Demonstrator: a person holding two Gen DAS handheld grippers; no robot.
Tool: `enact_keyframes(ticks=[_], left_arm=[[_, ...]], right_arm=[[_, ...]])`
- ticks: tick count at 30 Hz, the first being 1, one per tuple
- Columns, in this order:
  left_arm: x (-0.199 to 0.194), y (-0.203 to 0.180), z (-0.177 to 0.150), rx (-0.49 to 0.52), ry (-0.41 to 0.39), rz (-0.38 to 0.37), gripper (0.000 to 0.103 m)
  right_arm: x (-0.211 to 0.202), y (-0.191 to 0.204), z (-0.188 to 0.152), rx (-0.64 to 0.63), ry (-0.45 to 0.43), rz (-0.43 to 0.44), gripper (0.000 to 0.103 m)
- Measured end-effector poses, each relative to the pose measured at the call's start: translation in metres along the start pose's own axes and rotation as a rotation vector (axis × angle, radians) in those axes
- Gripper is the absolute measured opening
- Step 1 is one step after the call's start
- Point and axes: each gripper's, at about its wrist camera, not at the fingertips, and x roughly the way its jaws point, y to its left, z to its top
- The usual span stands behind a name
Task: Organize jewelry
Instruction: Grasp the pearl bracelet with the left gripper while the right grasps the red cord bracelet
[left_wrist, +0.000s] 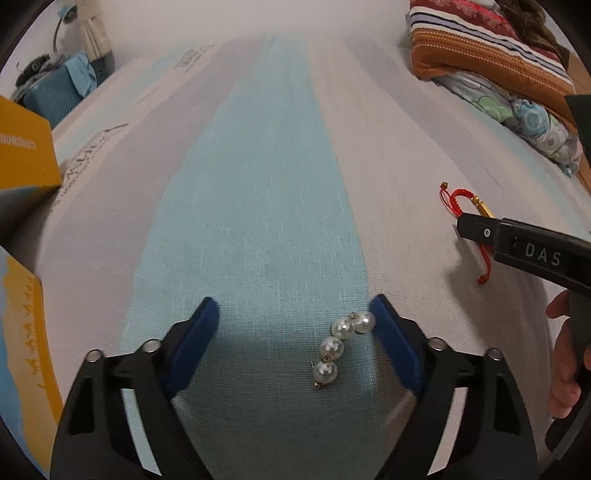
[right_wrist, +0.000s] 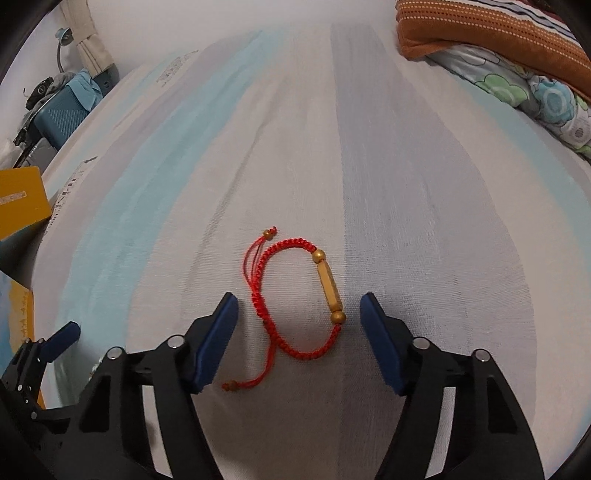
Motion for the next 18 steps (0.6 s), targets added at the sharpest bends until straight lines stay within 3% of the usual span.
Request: enact_keyframes(ticks=[7, 11, 16, 18], left_arm=[[-0.0016, -0.0025, 0.0001, 0.013, -0.004, 0.0, 0.05], [-0.0017, 0.0001, 0.0009, 0.002, -0.003, 0.004, 0.04], [-0.0019, 0.0015, 0.0006, 0.012, 0.006, 0.012, 0.011], [-0.0029, 0.0047, 0.0006, 0.001, 0.005, 0.002, 0.011]], right_arm=[[-0.0001, 0.0009, -0.0016, -0.012, 0.002, 0.003, 0.038], [-0.001, 0.0021, -0.0028, -0.027, 0.007, 0.01, 0.025], [-0.0023, 0.0012, -0.0045, -0.025, 0.001, 0.018, 0.009], [-0.0045, 0.0014, -0.0054, -0.025, -0.007, 0.036, 0.008]])
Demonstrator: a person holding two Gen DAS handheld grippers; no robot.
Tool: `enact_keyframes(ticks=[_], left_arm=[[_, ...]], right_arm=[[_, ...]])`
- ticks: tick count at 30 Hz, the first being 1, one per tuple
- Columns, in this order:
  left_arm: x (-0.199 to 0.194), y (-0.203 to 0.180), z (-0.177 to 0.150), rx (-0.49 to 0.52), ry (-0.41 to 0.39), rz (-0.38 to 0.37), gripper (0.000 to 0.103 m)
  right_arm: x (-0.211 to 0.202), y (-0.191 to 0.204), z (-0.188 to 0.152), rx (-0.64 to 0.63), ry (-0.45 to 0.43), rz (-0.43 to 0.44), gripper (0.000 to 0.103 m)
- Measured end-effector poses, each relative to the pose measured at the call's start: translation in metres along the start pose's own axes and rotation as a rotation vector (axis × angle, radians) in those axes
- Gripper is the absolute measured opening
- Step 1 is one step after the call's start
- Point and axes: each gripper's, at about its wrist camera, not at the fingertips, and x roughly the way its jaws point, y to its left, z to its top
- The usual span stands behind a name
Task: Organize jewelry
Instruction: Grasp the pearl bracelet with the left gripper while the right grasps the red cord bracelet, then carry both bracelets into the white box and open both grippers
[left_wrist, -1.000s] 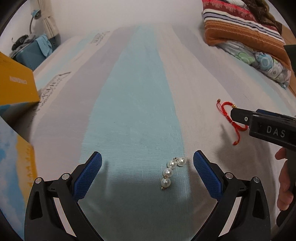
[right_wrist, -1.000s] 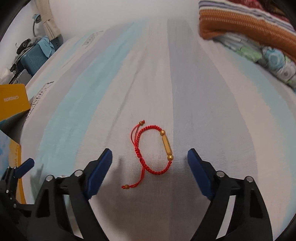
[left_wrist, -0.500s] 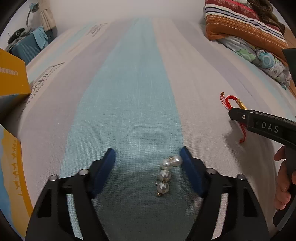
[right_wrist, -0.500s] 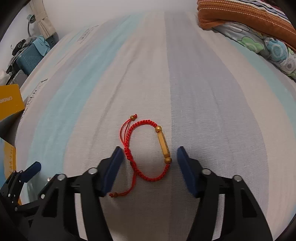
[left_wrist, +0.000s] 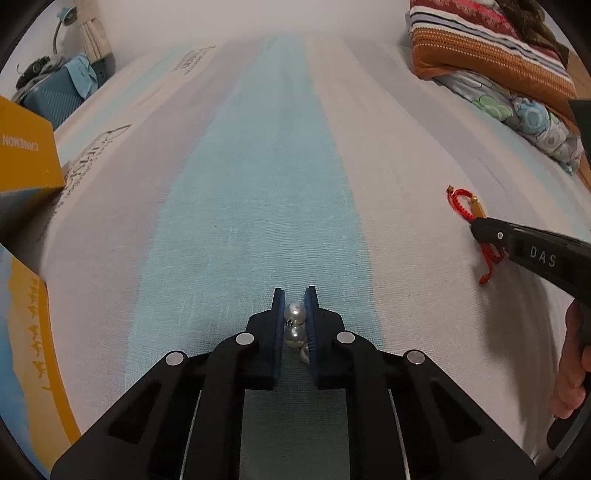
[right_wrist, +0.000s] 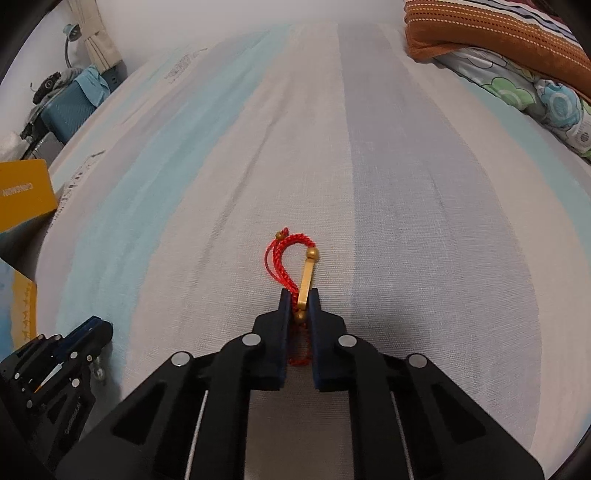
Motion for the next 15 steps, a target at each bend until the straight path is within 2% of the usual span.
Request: enact_keyframes(ticks=[3, 15], left_arm=[[-0.004, 0.002, 0.001, -0.011, -0.006, -0.009, 0.01], [-0.018, 0.006, 0.003, -0.028, -0.025, 0.0, 0.01]], right_arm=[[-0.006, 0.002, 0.0, 0.007, -0.012, 0.04, 0.007], [-0.02, 0.009, 0.001, -0.003, -0.039, 0.033, 0.007]])
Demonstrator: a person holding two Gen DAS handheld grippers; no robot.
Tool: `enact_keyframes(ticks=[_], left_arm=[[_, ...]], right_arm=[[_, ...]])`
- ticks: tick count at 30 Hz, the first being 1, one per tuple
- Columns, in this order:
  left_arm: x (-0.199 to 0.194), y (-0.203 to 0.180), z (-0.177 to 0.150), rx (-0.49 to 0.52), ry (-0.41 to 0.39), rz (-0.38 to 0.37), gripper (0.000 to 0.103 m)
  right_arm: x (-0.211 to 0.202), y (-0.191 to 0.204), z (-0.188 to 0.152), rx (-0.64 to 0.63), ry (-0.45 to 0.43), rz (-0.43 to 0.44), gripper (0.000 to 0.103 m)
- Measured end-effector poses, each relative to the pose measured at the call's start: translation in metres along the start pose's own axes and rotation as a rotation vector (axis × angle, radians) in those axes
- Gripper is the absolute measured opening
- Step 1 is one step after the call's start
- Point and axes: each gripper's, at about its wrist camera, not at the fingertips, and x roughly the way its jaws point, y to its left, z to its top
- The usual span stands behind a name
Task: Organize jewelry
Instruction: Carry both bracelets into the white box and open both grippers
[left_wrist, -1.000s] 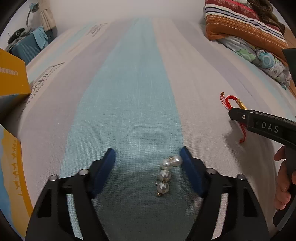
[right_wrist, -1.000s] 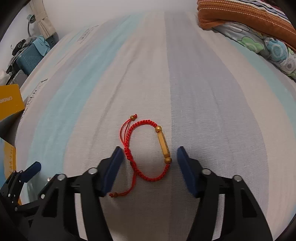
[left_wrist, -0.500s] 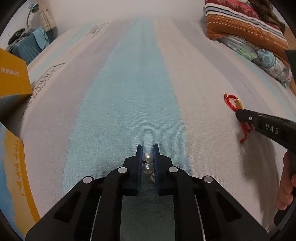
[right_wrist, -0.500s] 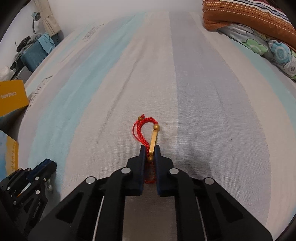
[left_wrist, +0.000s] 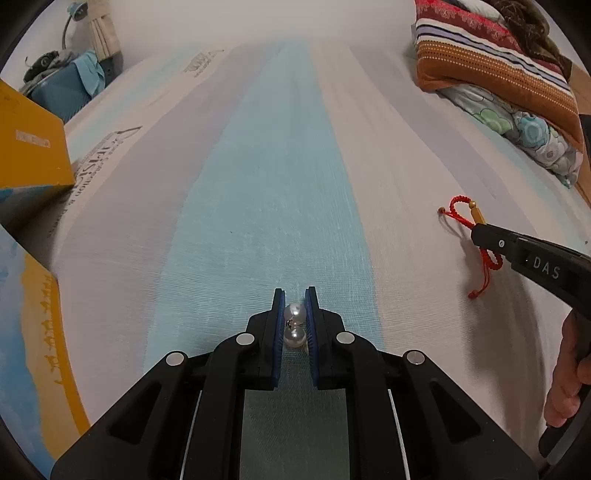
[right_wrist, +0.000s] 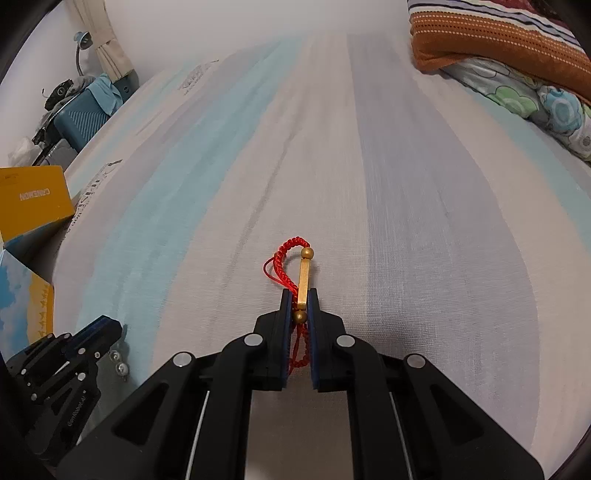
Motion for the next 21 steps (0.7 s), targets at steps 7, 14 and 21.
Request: enact_keyframes(ticks=[7, 14, 21], left_arm=[[-0.016, 0.002, 0.002, -0.012, -0.023, 0.002, 0.011], [-0.036, 0.004, 0.002, -0.012, -0.045, 0.006, 0.011], [-0.062, 0.011, 0.001, -0.031, -0.066, 0.018, 0.011]], right_arm=[[-0.011, 0.006, 0.0, -0.006, -0.018, 0.0, 0.007], [-0.031, 0.013, 0.001, -0.016, -0.045, 0.001, 0.007], [-0.053, 0.028, -0.002, -0.033, -0.069, -0.003, 0.007]])
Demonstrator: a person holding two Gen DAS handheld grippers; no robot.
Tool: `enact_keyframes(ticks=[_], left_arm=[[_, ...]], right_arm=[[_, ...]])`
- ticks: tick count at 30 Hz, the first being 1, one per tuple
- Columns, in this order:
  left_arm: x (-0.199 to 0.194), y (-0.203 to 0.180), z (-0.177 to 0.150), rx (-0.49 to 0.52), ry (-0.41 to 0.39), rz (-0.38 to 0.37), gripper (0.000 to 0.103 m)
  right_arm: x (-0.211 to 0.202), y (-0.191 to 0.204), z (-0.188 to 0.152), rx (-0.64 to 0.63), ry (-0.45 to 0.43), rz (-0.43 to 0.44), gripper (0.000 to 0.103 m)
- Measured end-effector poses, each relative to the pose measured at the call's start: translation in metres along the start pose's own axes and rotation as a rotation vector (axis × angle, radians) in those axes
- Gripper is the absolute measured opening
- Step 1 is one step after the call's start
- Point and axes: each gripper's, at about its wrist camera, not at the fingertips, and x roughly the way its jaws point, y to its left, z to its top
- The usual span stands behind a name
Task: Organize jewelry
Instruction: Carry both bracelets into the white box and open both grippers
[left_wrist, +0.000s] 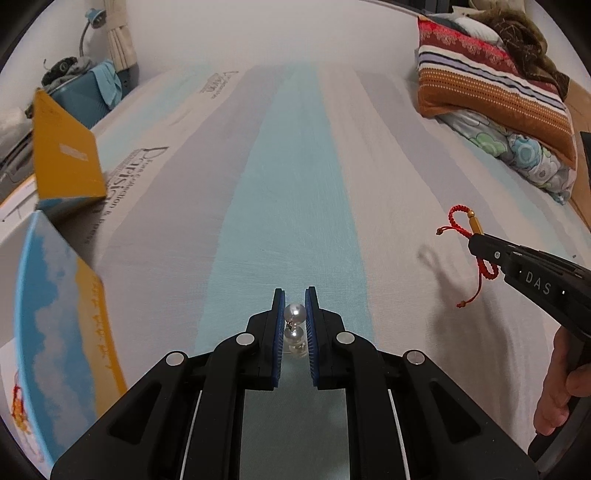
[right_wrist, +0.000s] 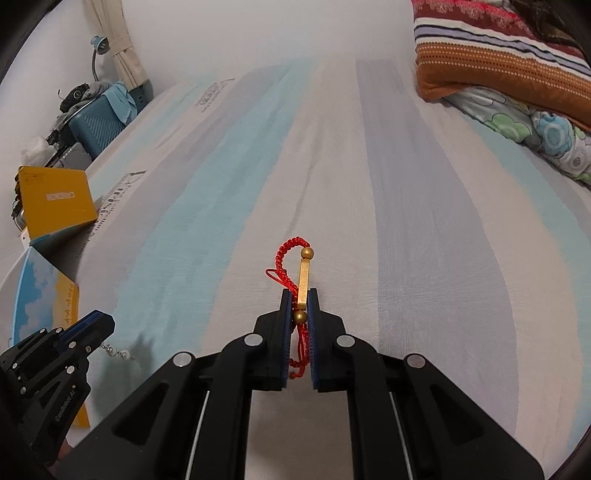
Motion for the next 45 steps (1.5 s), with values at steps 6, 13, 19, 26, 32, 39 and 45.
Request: enact_keyframes(ticks=[6, 13, 19, 26, 32, 39, 45], left_arm=[[-0.023, 0.013, 0.0, -0.026, -0.022, 0.036, 0.011], [-0.064, 0.04, -0.001, -0.07, -0.057, 0.078, 0.011], [-0.104, 0.059, -0.004, -0.094, -0.105, 0.096, 0.011], [-0.138, 0.097, -0.014, -0.135, -0.133, 0.133, 0.011], [-0.157, 0.139, -0.029, -0.175, -0.142, 0.181, 0.011], [-0.178, 0.196, -0.053, -0.228, -0.135, 0.247, 0.011], [-0.19, 0.247, -0.071, -0.295, -0.119, 0.302, 0.011]], right_arm=[[-0.02, 0.017, -0.001, -0.018, -0.024, -0.022, 0.007], [-0.052, 0.043, -0.002, -0.038, -0.064, -0.009, 0.007], [-0.074, 0.071, -0.004, -0.054, -0.081, 0.018, 0.007], [-0.094, 0.115, -0.009, -0.108, -0.102, 0.045, 0.007], [-0.109, 0.165, -0.013, -0.169, -0.118, 0.079, 0.007], [-0.12, 0.233, -0.024, -0.265, -0.128, 0.129, 0.007], [-0.126, 0.284, -0.034, -0.324, -0.124, 0.183, 0.007]])
